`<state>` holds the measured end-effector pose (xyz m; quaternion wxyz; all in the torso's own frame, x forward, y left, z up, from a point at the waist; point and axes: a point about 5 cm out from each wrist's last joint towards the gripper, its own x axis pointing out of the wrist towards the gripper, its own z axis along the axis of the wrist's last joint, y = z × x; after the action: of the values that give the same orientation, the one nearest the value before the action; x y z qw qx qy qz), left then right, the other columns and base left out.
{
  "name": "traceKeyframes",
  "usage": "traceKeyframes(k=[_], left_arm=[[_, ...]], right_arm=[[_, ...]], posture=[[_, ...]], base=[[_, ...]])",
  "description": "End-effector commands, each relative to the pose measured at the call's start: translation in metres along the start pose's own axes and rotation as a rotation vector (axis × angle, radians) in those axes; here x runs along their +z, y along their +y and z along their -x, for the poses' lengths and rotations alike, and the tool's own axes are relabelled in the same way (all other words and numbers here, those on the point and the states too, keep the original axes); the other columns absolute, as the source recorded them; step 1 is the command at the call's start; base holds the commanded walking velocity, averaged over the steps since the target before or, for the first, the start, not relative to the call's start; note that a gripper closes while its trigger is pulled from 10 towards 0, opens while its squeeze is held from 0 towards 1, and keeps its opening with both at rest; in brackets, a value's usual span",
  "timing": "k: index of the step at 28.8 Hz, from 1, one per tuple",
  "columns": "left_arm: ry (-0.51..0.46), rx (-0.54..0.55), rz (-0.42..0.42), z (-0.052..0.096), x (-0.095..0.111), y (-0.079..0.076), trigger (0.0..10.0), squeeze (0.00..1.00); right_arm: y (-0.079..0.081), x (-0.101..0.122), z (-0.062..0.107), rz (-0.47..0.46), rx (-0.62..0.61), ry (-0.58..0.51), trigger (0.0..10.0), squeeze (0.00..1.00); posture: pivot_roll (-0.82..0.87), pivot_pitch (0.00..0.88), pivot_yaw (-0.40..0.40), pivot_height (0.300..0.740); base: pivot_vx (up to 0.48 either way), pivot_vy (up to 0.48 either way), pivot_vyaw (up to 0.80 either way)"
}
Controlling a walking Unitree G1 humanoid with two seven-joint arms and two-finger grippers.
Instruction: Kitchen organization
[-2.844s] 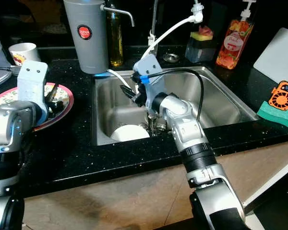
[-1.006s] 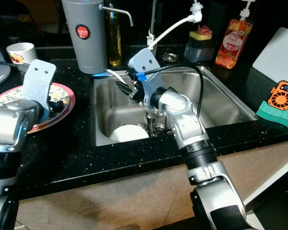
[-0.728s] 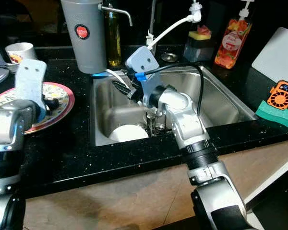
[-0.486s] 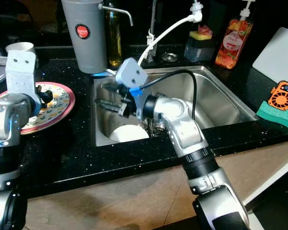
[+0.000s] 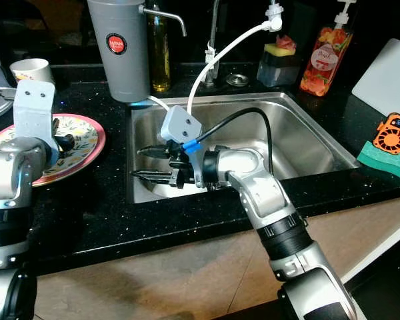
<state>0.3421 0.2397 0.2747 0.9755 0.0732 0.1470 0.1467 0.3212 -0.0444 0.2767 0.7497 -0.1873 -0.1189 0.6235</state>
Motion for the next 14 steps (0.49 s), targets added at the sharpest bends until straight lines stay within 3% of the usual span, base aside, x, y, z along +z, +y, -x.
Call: traceKeyframes(k=[1, 6, 11, 12, 13, 14], left_arm=[[0.054, -0.016, 0.031, -0.0035, -0.0104, -0.0023, 10.0, 0.00], [0.089, -0.051, 0.102, -0.0080, -0.0179, -0.0049, 10.0, 0.00], [0.098, -0.069, 0.107, -0.0091, -0.0199, -0.0059, 9.7, 0.00], [0.096, -0.071, 0.106, -0.0092, -0.0198, -0.0058, 5.5, 0.00], [0.096, -0.071, 0.106, -0.0092, -0.0198, -0.0058, 5.5, 0.00], [0.093, -0.070, 0.104, -0.0092, -0.0196, -0.0056, 4.6, 0.00]], right_arm=[[0.0042, 0.0004, -0.0003, 0.019, 0.026, 0.009, 10.0, 0.00], [0.0049, 0.0036, 0.0004, 0.052, 0.037, 0.008, 10.0, 0.00], [0.0053, 0.0046, 0.0004, 0.064, 0.041, 0.008, 10.0, 0.00], [0.0054, 0.0051, 0.0003, 0.068, 0.041, 0.008, 10.0, 0.00], [0.0054, 0.0051, 0.0003, 0.068, 0.041, 0.008, 10.0, 0.00], [0.0055, 0.0053, 0.0003, 0.069, 0.040, 0.007, 10.0, 0.00]], posture=[[-0.03, 0.111, -0.063, 0.740], [-0.03, 0.110, -0.064, 0.740], [-0.03, 0.110, -0.064, 0.740], [-0.03, 0.110, -0.063, 0.740], [-0.03, 0.110, -0.063, 0.740], [-0.03, 0.110, -0.063, 0.740]], base=[[0.000, 0.000, 0.00], [0.000, 0.000, 0.00], [0.000, 0.000, 0.00], [0.000, 0.000, 0.00], [0.000, 0.000, 0.00], [0.000, 0.000, 0.00]])
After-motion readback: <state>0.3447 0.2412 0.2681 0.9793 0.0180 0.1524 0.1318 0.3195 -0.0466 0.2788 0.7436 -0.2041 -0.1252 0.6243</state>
